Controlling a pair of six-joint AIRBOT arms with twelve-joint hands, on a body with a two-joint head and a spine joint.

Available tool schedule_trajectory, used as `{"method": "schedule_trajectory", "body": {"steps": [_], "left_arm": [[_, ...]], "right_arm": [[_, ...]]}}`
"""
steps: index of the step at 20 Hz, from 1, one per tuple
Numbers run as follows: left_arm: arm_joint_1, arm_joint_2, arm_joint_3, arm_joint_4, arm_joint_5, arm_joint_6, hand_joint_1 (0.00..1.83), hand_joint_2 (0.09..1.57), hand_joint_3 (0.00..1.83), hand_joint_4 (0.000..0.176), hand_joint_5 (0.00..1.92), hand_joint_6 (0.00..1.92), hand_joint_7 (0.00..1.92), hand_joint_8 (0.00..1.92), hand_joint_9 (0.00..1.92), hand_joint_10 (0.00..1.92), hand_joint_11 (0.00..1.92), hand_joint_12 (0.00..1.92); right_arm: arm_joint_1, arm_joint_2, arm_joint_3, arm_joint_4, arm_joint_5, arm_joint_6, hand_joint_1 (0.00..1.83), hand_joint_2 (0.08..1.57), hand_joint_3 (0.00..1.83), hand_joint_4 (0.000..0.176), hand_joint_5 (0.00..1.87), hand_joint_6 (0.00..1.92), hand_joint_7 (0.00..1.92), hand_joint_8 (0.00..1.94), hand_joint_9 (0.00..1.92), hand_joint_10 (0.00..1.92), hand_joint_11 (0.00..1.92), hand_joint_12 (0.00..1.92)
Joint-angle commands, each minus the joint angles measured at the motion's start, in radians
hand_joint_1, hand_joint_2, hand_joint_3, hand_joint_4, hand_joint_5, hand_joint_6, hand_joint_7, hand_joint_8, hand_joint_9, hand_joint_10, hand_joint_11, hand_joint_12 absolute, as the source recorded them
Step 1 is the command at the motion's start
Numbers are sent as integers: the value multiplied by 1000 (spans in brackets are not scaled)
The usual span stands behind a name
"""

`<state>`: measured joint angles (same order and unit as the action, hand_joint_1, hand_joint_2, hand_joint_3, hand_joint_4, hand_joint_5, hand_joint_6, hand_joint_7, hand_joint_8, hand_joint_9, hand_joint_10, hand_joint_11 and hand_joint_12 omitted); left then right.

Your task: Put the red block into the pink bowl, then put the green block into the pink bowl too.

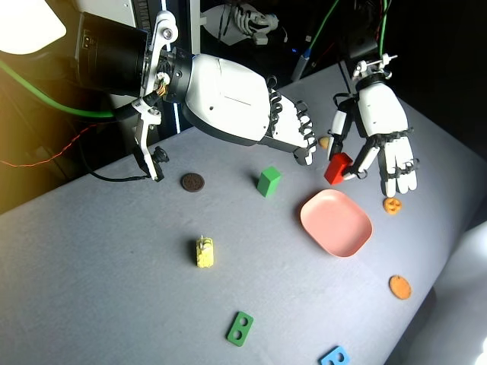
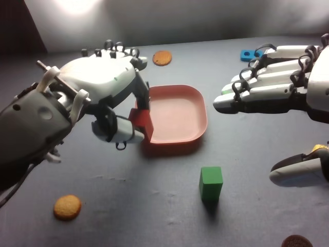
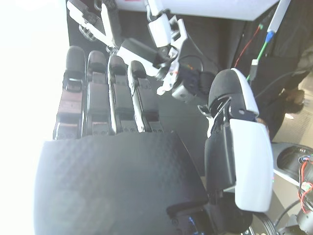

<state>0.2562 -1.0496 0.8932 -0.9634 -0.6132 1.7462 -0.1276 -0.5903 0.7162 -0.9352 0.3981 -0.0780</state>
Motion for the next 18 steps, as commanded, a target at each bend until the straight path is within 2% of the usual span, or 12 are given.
{"method": "schedule_trajectory", "body": {"steps": [1, 2, 3, 4, 8, 9, 10, 11, 12, 15, 17, 18], "left_arm": [[-14, 1, 16, 65, -47, -20, 1204, 982, 0, 0, 1322, 393, 253, 2, 100, 4, 16, 18], [-18, -9, 40, 89, -30, -41, 1171, 998, 2, 0, 1268, 497, 223, 0, 78, 0, 2, 15], [-22, -19, 64, 113, -13, -63, 1171, 998, 2, 0, 1268, 497, 223, 0, 78, 0, 2, 15], [-26, -28, 83, 128, -3, -76, 1157, 1017, 1, 0, 1209, 611, 202, 2, 46, 0, 0, 0], [-39, -57, 155, 175, 4, -124, 1152, 1015, 0, 0, 1218, 592, 202, 4, 10, 0, 0, 0], [-43, -65, 174, 187, 8, -138, 1110, 1044, 4, 38, 1139, 725, 144, 0, 1, 0, 0, 0], [-48, -72, 191, 198, 14, -150, 1123, 1031, 0, 30, 1175, 665, 159, 3, 0, 0, 0, 0], [-51, -81, 208, 212, 20, -163, 1066, 1056, 5, 147, 1099, 787, 86, 3, 0, 0, 0, 0], [-53, -89, 223, 226, 22, -179, 1055, 1060, 5, 170, 1086, 809, 64, 1, 0, 0, 0, 0], [-56, -114, 263, 248, 29, -207, 1076, 1058, 0, 124, 1105, 777, 64, 1, 0, 0, 0, 0], [-56, -126, 278, 253, 29, -214, 1085, 1053, 0, 106, 1117, 758, 68, 3, 0, 0, 0, 0], [-56, -130, 283, 255, 29, -217, 1099, 1049, 0, 71, 1129, 738, 69, 2, 0, 0, 0, 0]], "right_arm": [[14, 10, -3, 39, 75, 5, 306, 1129, 0, 0, 267, 10, 264, 9, 260, 15, 0, 839], [14, 10, -3, 39, 75, 5, 221, 1156, 5, 0, 192, 3, 196, 2, 194, 5, 0, 683], [14, 10, -3, 39, 75, 5, 221, 1156, 5, 0, 192, 3, 196, 2, 194, 5, 0, 683], [14, 10, -3, 39, 75, 5, 195, 1166, 2, 0, 178, 2, 183, 2, 197, 6, 0, 718], [14, 10, -3, 39, 75, 5, 228, 1152, 0, 0, 201, 0, 210, 0, 220, 2, 0, 800], [14, 10, -3, 39, 75, 5, 212, 1152, 0, 0, 198, 0, 206, 0, 216, 0, 0, 777], [14, 10, -3, 39, 76, 5, 241, 1140, 0, 0, 227, 6, 232, 5, 232, 5, 0, 794], [14, 10, -3, 39, 76, 5, 220, 1150, 1, 0, 217, 3, 226, 1, 221, 3, 0, 737], [14, 10, -3, 39, 76, 5, 232, 1157, 4, 0, 208, 0, 218, 0, 218, 2, 0, 721], [14, 10, -3, 39, 76, 4, 262, 1147, 0, 0, 226, 7, 232, 5, 242, 7, 0, 806], [14, 10, -3, 39, 76, 4, 202, 1160, 3, 0, 195, 2, 199, 2, 205, 2, 0, 718], [14, 10, -3, 39, 76, 4, 206, 1160, 2, 0, 179, 1, 186, 1, 188, 1, 0, 685]]}}
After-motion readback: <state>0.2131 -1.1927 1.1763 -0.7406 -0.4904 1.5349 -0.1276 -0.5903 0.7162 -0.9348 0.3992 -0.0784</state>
